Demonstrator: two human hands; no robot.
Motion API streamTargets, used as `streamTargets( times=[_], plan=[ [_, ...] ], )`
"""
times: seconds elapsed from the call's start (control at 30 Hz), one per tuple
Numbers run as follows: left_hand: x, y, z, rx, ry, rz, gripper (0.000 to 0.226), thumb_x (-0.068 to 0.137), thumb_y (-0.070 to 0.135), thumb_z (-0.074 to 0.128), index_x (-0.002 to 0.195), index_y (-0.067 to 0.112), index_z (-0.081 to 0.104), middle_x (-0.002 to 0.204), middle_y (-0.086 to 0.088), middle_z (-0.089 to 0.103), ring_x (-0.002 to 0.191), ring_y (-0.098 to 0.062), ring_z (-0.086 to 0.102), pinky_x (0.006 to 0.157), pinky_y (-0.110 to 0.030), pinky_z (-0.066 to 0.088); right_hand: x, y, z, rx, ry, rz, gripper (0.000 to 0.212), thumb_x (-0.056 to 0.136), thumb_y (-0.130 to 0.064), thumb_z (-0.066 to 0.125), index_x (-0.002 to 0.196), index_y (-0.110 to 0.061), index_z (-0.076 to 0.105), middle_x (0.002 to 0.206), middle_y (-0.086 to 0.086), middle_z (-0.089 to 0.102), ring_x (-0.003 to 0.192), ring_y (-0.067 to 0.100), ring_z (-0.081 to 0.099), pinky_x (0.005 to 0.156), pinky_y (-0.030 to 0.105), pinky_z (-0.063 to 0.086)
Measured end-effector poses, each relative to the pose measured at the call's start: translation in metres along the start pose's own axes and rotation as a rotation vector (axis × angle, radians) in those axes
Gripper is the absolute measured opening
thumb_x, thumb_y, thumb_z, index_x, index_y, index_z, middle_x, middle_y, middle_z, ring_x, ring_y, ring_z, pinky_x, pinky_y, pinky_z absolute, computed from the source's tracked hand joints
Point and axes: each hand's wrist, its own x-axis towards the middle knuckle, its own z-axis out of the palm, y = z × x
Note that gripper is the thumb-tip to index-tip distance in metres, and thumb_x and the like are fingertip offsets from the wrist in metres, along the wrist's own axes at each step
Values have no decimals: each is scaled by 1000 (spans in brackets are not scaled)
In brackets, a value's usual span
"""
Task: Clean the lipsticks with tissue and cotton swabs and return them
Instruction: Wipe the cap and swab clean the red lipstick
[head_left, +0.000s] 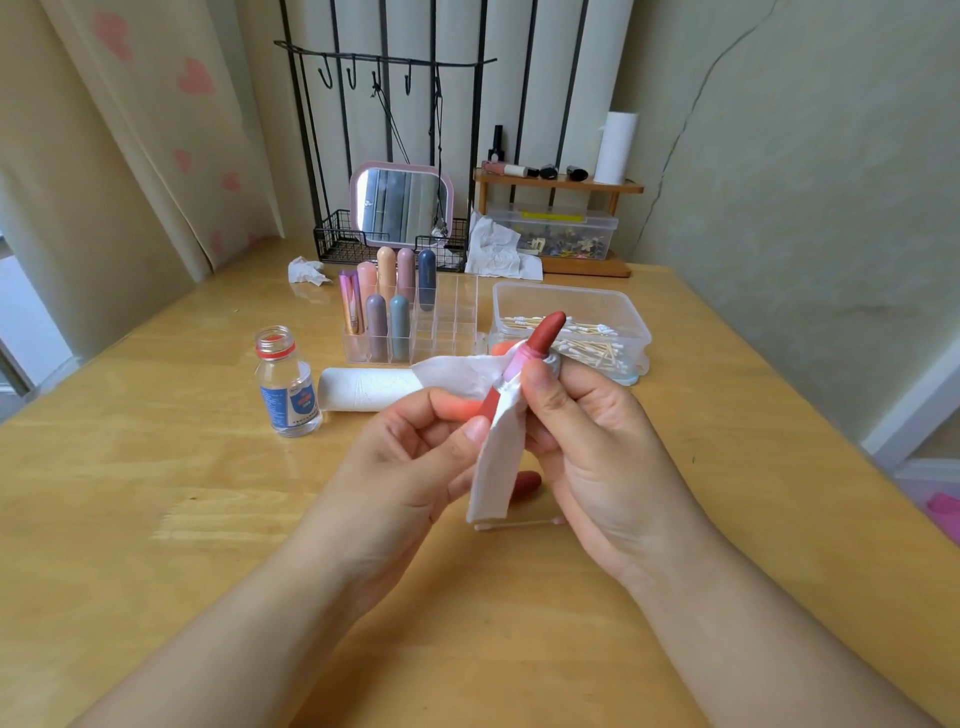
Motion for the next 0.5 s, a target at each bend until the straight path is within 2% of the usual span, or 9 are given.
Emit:
streamTargets(
  times=[0.07, 0.1, 0.2, 0.33, 0.4, 0.5],
  plan=[
    [2, -1, -3, 63, 55, 56, 27, 59, -10, 76, 71, 11, 66, 72, -3, 70, 59, -7, 63, 49, -17, 49, 1, 1, 0, -8, 4, -7, 19, 84, -33, 60, 87, -21, 74, 74, -7, 63, 77, 8, 56, 78, 23, 46],
    [4, -4, -6, 99, 77, 87, 27, 58, -10, 74, 73, 10, 63, 74, -4, 70, 62, -7, 64, 51, -17, 49, 1, 1, 0, -8, 15, -7, 20, 81, -34, 60, 86, -22, 75, 74, -6, 63, 78, 10, 55, 81, 26, 44],
    [4, -4, -4, 102, 89, 107, 18, 63, 2, 68, 77, 6, 57, 73, -1, 71, 63, -5, 64, 52, -16, 49, 2, 2, 1, -4, 29, -12, 20, 81, -32, 59, 85, -22, 75, 73, -7, 62, 77, 9, 55, 81, 26, 44],
    [-2, 1, 0, 18, -31, -42, 12, 79, 6, 68, 87, 1, 60, 68, -4, 67, 54, -11, 64, 49, -19, 50, 2, 0, 0, -4, 27, -6, 20, 81, -30, 57, 85, -19, 74, 69, -6, 62, 68, 5, 56, 68, 19, 47],
    [-3, 1, 1, 5, -81, -55, 10, 86, 10, 61, 89, 1, 64, 73, -7, 69, 61, -14, 66, 54, -22, 52, 2, 1, 0, -22, 34, 4, 20, 81, -32, 58, 86, -21, 75, 72, -3, 63, 71, 8, 56, 71, 21, 47],
    [0, -3, -1, 12, -25, 4, 5, 79, 0, 63, 84, 1, 62, 72, -6, 69, 59, -11, 64, 52, -20, 51, 2, 1, 0, -35, 37, -8, 20, 81, -32, 58, 85, -22, 75, 71, -6, 63, 75, 10, 57, 76, 24, 46]
  ],
)
